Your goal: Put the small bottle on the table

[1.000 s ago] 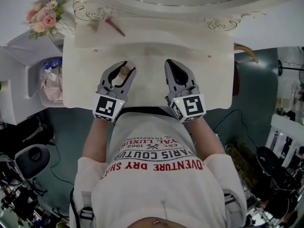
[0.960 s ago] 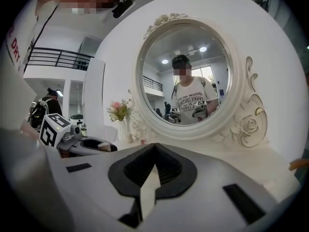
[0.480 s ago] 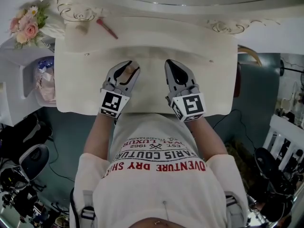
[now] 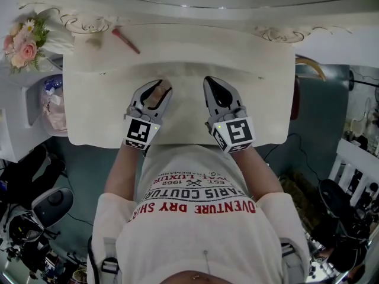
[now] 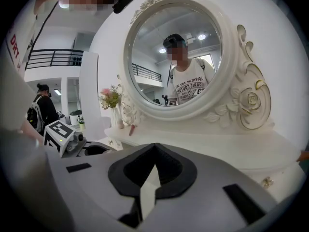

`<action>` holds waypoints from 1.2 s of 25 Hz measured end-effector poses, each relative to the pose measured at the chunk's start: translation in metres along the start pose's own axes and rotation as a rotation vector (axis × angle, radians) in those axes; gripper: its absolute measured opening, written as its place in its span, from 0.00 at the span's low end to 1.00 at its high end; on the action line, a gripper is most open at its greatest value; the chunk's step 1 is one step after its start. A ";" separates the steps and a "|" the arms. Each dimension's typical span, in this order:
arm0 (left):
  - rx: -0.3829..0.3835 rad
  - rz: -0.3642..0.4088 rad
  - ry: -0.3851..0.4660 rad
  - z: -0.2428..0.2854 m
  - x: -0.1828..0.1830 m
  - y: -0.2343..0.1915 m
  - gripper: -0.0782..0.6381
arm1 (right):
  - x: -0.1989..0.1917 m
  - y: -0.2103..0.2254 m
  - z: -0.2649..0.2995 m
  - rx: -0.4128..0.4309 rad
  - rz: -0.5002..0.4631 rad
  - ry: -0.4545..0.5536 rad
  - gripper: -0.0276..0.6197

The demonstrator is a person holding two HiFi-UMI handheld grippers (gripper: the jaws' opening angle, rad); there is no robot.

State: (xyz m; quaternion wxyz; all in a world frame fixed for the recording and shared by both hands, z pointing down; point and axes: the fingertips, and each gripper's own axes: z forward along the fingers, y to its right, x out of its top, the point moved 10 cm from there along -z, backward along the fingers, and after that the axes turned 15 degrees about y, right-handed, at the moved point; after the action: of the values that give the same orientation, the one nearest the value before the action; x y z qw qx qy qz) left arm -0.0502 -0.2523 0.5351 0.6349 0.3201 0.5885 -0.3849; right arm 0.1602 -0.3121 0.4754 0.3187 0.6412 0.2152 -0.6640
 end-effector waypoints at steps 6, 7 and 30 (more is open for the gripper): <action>0.026 0.036 0.029 -0.003 -0.004 0.005 0.30 | 0.000 0.000 -0.002 0.009 -0.006 0.001 0.04; 0.033 0.036 0.035 -0.004 -0.005 0.005 0.30 | 0.000 0.000 -0.002 0.010 -0.006 0.005 0.04; 0.063 0.103 0.087 -0.036 0.065 0.012 0.38 | 0.031 -0.044 -0.040 -0.072 -0.005 0.056 0.04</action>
State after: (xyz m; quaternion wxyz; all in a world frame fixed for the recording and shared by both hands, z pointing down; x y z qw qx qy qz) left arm -0.0569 -0.2224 0.4667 0.6172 0.3861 0.5860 -0.3558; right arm 0.1593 -0.2579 0.4363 0.3338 0.6471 0.2493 -0.6385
